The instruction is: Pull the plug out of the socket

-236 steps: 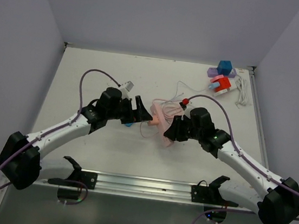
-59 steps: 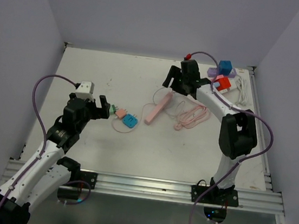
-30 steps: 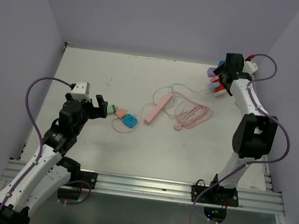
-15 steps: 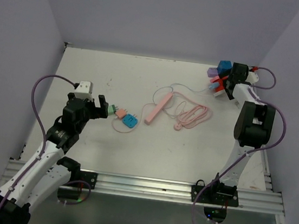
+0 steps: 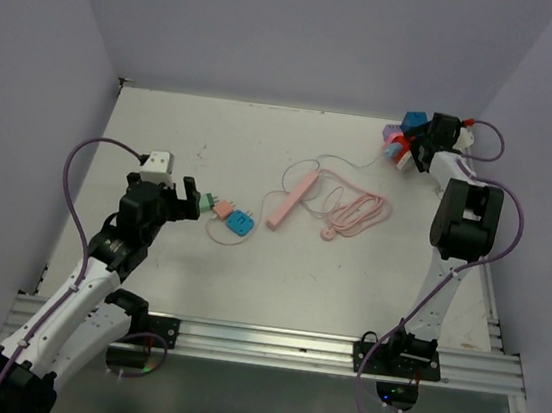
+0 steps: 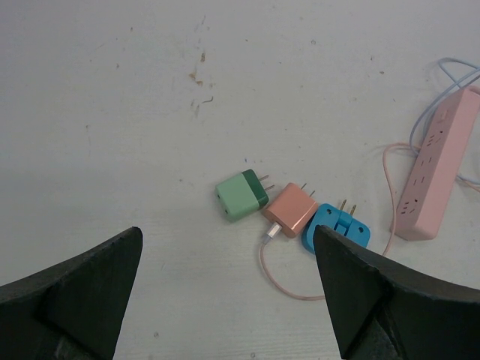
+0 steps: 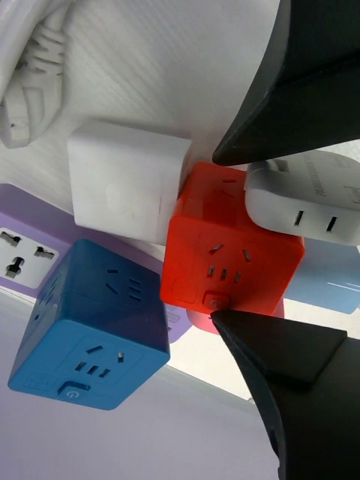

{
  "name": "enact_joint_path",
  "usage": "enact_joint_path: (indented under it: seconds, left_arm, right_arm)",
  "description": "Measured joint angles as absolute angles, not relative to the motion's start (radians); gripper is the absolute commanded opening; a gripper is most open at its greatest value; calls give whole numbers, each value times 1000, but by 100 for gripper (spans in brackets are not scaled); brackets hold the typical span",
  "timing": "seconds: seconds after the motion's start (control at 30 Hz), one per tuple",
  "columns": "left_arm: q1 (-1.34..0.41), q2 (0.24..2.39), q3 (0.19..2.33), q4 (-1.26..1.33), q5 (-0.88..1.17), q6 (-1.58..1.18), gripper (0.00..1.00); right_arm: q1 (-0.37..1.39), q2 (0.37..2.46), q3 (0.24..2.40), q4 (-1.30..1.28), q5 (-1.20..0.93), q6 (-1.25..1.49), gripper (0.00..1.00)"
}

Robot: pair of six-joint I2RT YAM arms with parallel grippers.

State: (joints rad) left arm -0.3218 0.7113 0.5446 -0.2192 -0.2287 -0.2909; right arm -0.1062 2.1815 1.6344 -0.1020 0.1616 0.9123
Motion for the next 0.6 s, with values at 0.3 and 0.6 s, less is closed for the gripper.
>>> enact_joint_path:
  seconds: [0.3, 0.6]
  left_arm:
    - [-322, 712, 545, -219, -229, -291, 100]
    - [-322, 708, 545, -219, -212, -291, 100]
  right_arm:
    - [-110, 2120, 1515, 23, 78, 883, 39]
    - [-71, 1906, 1241, 25, 49, 818, 38]
